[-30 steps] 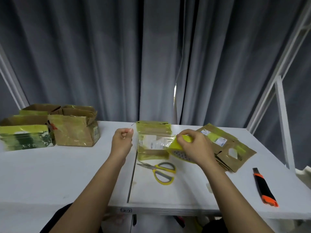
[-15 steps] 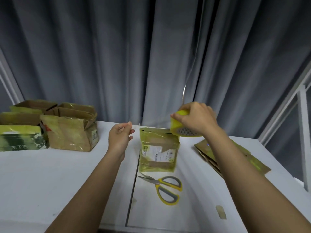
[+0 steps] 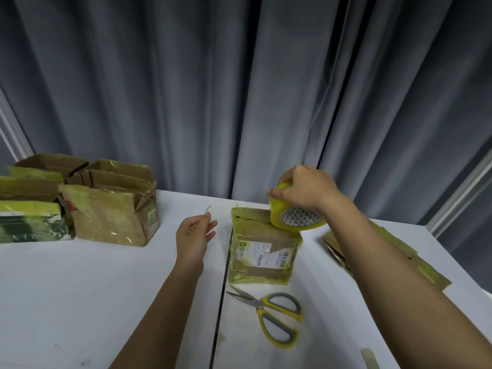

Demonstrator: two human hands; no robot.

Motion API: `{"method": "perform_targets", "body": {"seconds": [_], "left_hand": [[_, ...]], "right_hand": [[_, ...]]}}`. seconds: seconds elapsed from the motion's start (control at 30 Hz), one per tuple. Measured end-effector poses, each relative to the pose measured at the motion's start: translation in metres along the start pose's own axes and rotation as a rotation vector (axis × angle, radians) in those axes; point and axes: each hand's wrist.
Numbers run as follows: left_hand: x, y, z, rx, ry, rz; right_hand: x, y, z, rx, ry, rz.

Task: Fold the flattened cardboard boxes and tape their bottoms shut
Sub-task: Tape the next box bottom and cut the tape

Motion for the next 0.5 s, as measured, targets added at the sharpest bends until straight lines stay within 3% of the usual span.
{"method": "perform_targets", "body": {"seconds": [0.5], "left_hand": [[0.008, -0.023, 0.014, -0.051, -0.133, -0.259]], "right_hand": [[0.005, -0.002, 0.004, -0.02, -0.013, 0.016]]}}
Point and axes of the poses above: each hand's wrist, its own x-axis towards the middle knuckle, its own z-axis out of the palm, y = z × x
